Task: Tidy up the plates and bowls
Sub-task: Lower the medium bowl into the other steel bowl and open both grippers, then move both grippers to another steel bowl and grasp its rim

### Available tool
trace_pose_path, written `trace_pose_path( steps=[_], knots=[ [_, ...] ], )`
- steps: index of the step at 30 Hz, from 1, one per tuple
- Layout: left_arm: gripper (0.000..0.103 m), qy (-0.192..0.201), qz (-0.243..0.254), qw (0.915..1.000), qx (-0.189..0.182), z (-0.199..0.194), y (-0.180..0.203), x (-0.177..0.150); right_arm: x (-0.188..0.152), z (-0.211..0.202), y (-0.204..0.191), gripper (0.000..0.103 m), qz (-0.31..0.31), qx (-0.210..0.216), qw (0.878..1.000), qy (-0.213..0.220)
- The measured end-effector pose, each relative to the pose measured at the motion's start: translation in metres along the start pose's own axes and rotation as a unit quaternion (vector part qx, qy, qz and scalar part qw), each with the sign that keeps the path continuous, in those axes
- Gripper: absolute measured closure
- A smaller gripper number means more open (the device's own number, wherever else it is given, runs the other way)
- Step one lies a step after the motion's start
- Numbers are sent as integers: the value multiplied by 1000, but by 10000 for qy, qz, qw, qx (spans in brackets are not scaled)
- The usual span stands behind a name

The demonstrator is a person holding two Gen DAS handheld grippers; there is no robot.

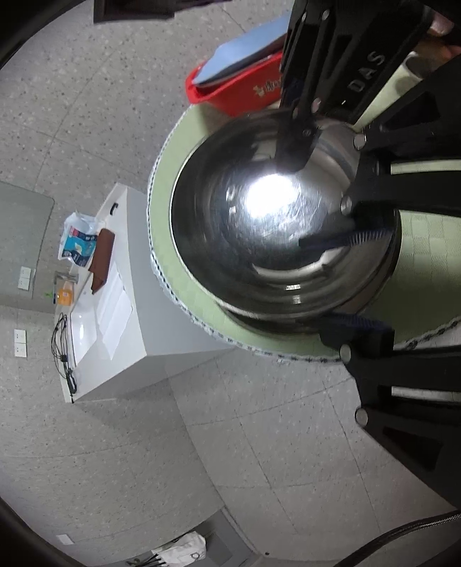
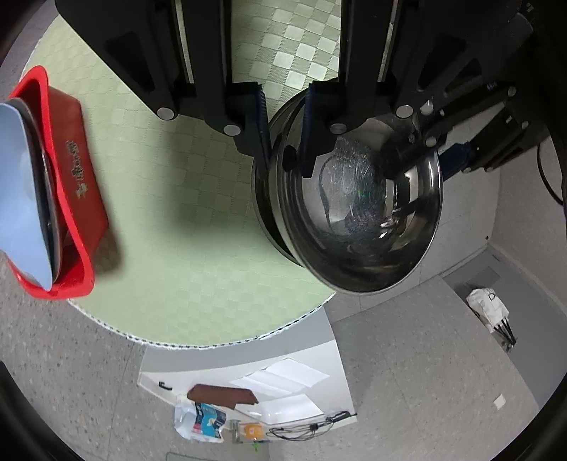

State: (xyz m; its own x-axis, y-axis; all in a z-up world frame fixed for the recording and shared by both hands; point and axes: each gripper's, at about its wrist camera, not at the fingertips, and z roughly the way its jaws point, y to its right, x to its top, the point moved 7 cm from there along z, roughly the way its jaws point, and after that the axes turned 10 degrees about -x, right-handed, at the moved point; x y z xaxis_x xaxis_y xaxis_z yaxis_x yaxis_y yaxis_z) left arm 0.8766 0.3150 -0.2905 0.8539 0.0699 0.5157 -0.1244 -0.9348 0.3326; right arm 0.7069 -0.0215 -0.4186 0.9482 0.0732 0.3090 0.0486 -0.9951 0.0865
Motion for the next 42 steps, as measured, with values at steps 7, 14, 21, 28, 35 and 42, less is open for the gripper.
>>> trace_pose_path(
  steps=[7,14,21,28,35,42],
  knots=[
    [43,142,84,9998,-57,-9,5,-4,3,1,5,92,299,201,9993,-63],
    [35,225,-5,9997,85,-19,8,-12,0,8,3,91,392,272,9988,-120],
    [26,172,-185,9993,282,-15,7,-15,1,4,1,82,496,367,9981,62],
    [26,238,-154,9991,319,-21,15,-14,-1,-28,14,51,602,347,9959,576],
    [26,438,3,9985,332,-38,45,-25,-28,-64,62,48,838,142,9931,814],
    [26,514,372,9980,34,-48,114,-73,-102,-105,122,42,799,-87,9919,988]
  ],
)
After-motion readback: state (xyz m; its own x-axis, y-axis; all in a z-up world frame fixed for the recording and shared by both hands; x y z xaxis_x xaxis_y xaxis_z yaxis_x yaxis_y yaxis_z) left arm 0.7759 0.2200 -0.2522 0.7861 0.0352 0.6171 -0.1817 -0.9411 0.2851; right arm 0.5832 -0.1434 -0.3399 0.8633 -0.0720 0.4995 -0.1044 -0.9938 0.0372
